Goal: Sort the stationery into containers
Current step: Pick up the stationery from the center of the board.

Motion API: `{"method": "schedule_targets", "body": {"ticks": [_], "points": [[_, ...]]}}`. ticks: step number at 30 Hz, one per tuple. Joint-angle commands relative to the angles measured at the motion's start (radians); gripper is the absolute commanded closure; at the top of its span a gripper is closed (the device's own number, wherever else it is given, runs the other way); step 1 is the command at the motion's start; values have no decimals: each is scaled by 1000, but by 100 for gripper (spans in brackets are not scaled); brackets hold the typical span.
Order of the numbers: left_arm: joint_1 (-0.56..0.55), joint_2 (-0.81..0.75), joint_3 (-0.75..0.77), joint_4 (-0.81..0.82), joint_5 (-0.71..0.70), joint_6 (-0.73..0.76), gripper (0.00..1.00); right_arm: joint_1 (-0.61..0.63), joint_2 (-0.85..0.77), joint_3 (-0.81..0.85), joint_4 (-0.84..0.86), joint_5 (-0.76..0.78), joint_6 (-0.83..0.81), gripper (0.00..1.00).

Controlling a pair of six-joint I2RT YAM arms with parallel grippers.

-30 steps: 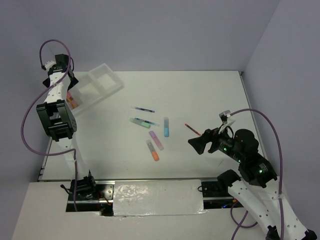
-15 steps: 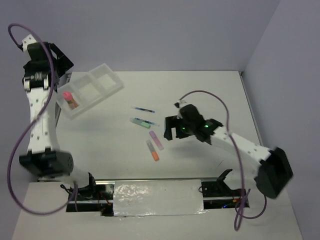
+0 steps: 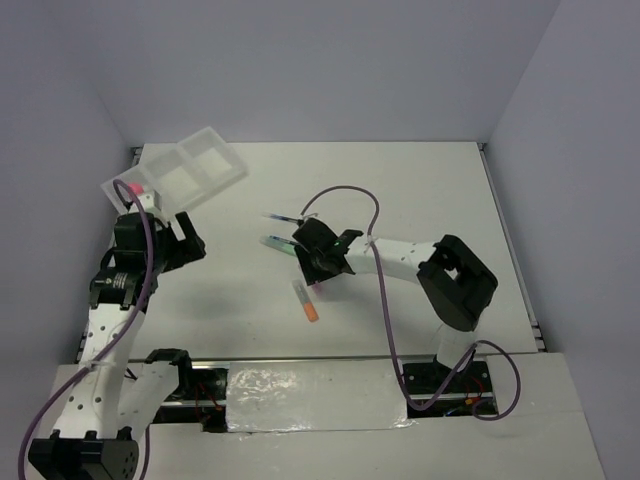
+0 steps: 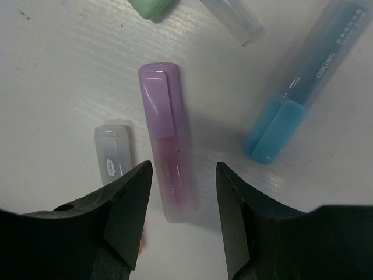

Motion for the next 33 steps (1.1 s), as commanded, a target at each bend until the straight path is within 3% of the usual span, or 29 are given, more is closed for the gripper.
{"method": "schedule_targets", "body": {"ticks": [1,7,10,11,13,16,20,26,33], "points": [[-10,-58,-31,67,57,40,1,12,32,47,14,3,-1,45],[-31,-66,-28,78,71,37,1,26,104,53,16,-4,9,48],[-31,-58,-24,74,113,23,1,29,147,58,3,1,14,71],[-31,-58,-25,89,147,17,1,29,148,61,-6,1,22,100],[-33,-54,-44,116,242,-22,1,29,127,53,0,-5,34,100],[-46,-25,-100,242,539,-121,1,37,6,24,25,-14,51,100],[-106,1,-189,580,736,-308,3,41,-248,-77,225,-184,66,100],[-220,73,-156,601,690,-369,6,54,-401,-114,341,-303,129,100],[-267,135,-197,771,736,-448,6,80,-381,-22,330,-316,129,100]]}}
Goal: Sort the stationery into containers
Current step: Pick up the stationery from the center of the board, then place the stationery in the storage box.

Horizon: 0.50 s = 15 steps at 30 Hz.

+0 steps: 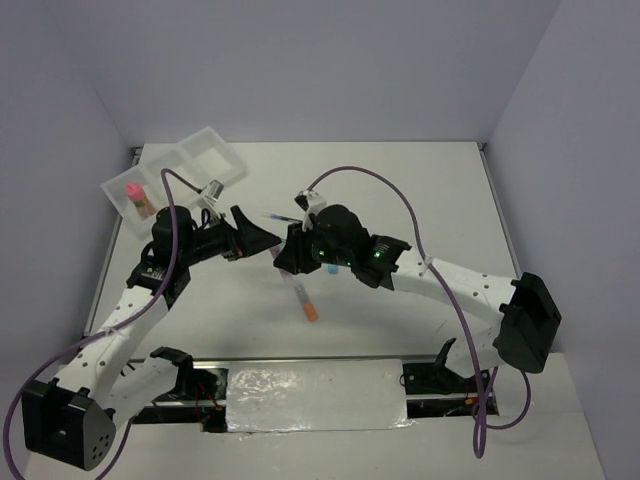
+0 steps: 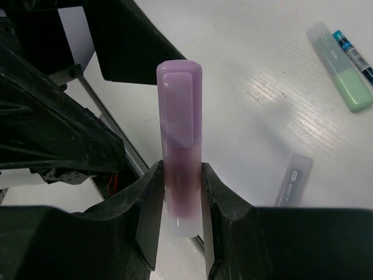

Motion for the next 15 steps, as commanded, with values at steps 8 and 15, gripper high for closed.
{"method": "schedule_targets", "body": {"ticks": [8,15], "points": [[-21,93,-7,146,23,-42,56,30,-2,68,83,6,23,100],[-26,122,45,39,-114,24,95,27,46,157,-13,100,-5,53]]}}
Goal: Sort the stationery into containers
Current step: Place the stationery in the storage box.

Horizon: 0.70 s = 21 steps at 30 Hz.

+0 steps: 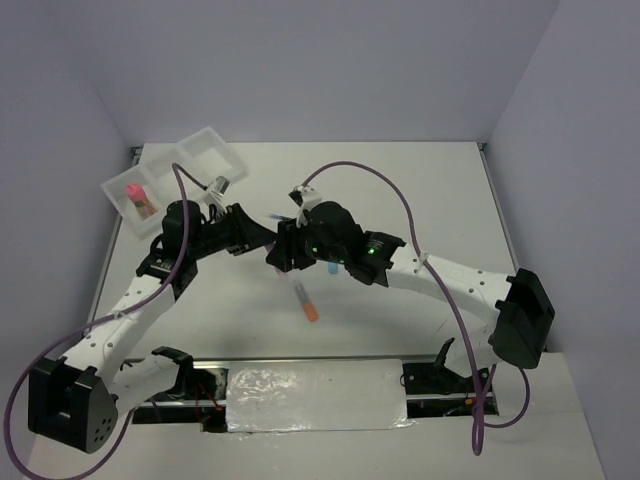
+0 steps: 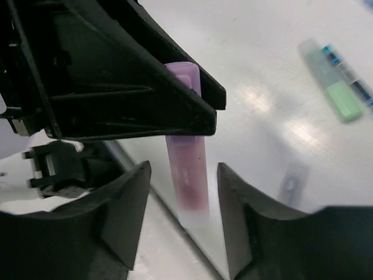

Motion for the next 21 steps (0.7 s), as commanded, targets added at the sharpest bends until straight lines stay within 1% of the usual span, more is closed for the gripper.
{"method": "schedule_targets", "body": {"ticks": [1,2,3,4,5,6,7,8,9,10,11,12,13,14,15,16,17,18,21], "points": [[-1,32,83,-156,-210,134,95,3,4,89,-2,139,-17,39],[2,73,172,-308,-473,148,95,-7,-19,68,-20,188,-14,1],[5,107,217,-371,-610,155,95,-15,-35,51,-54,234,-8,0],[16,144,302,-422,-737,138,95,-24,-52,37,-87,347,22,0],[57,240,343,-465,-917,129,95,-39,-67,33,-126,386,35,0],[89,299,390,-537,-975,110,96,-46,-70,30,-181,406,35,0],[123,357,489,-559,-1003,90,96,-49,-75,30,-199,425,18,0],[191,482,545,-571,-1023,86,97,-49,-78,31,-213,427,4,0],[221,547,611,-600,-1033,86,97,-47,-79,31,-236,417,-28,0],[247,606,757,-622,-1046,81,97,-49,-82,30,-246,401,-43,0],[293,726,827,-640,-1072,84,97,-50,-84,24,-256,397,-55,0],[318,788,902,-681,-1091,96,96,-49,-98,14,-273,388,-77,0],[335,845,1071,-724,-1111,99,96,-47,-107,4,-276,384,-82,0],[365,967,1157,-766,-1122,112,96,-50,-118,-33,-275,379,-86,0],[378,1020,1246,-841,-1148,125,96,-49,-142,-55,-257,365,-97,0],[385,1060,1369,-846,-1160,144,96,-49,-153,-71,-246,352,-103,0],[396,1106,1401,-834,-1165,165,93,-50,-161,-101,-229,327,-111,0],[402,1118,1426,-822,-1168,191,91,-50,-164,-110,-226,319,-121,0],[419,1141,1440,-740,-1148,227,78,-50,-145,-110,-221,293,-134,0]]}}
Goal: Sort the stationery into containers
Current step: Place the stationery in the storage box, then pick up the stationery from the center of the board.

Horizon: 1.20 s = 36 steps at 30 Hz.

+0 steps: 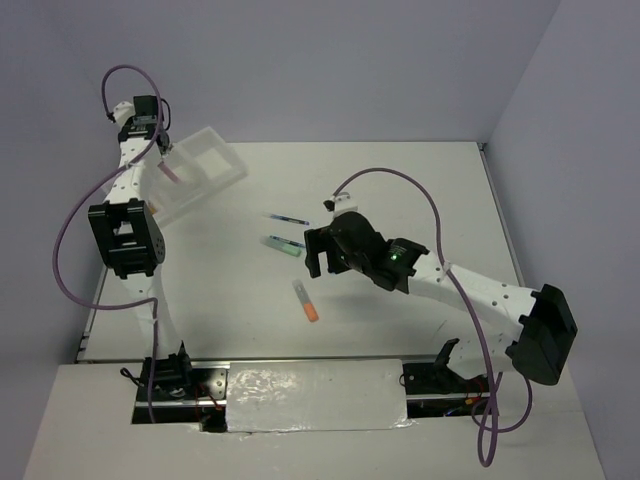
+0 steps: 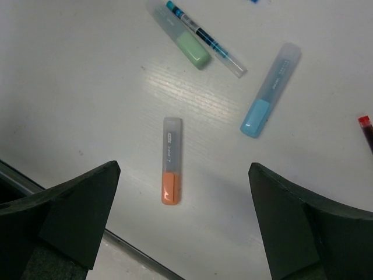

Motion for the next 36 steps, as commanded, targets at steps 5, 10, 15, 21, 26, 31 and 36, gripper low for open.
{"method": "schedule_targets", "body": {"ticks": [5,10,15,21,26,31,36], "points": [[-1,29,56,55,-24,89,22,3,11,4,44,-80,-49,0],[3,11,33,70,-14,91,1,-3,119,28,59,-64,-40,0],[-1,-92,102,-21,94,89,1,-1,359,124,36,-72,-23,21],[-5,-488,-198,53,363,69,1,29,511,143,38,-101,20,29],[-23,-866,-628,170,491,74,1,101,535,119,42,-91,55,29],[-66,-1074,-942,204,546,118,1,128,585,79,44,-52,95,34],[-128,-1227,-1166,204,600,120,1,181,594,1,76,-71,132,65]]}}
